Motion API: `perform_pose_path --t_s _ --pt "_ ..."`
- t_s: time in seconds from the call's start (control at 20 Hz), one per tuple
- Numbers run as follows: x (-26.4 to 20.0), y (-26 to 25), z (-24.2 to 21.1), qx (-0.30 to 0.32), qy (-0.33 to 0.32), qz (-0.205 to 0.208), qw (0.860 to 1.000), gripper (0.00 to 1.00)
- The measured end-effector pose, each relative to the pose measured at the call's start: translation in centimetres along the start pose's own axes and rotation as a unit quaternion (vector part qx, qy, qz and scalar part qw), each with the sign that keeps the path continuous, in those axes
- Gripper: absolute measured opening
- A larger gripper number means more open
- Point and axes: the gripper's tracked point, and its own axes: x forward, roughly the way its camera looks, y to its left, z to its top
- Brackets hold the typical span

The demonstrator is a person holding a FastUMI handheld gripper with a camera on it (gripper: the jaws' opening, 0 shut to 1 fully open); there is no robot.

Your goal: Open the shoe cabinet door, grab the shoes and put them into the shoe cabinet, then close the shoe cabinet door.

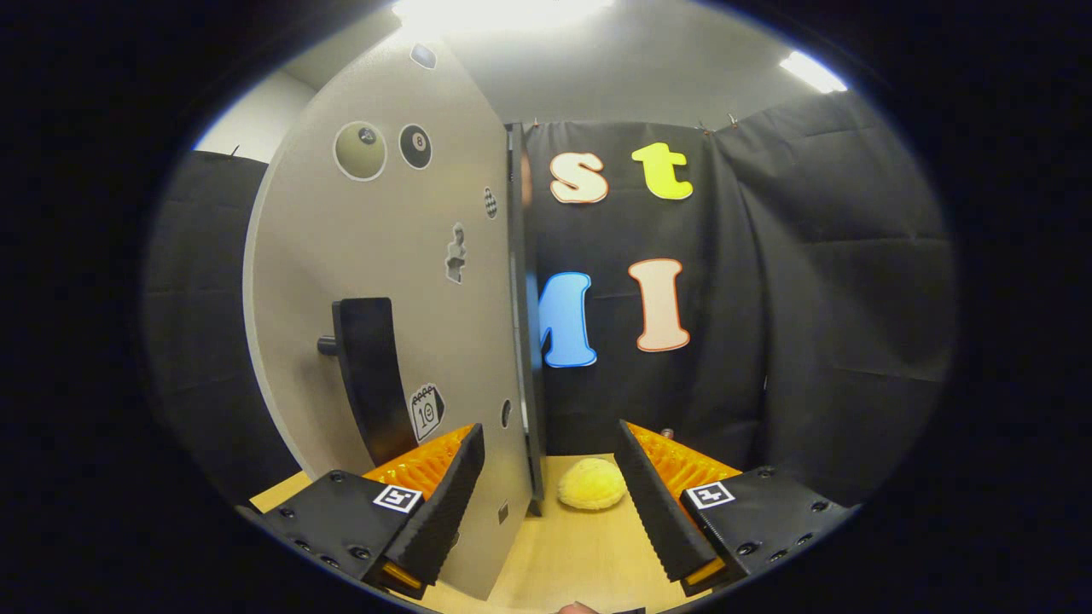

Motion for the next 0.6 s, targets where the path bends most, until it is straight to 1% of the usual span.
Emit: perform_pose_path --t_s 0.1,0.25,0.5,0.6 --pt "0.6 2.1 0.1 0.002 -0.004 0.007 1.000 0.96" --pt "1.7 4.5 0.6 0.005 -0.009 0.007 1.000 0.97" --pt "3.4 9.2 0.9 0.001 -0.016 0.028 0.999 0.97" --pt "4.5 11.3 1.0 0.005 -0.019 0.043 0.999 0.96"
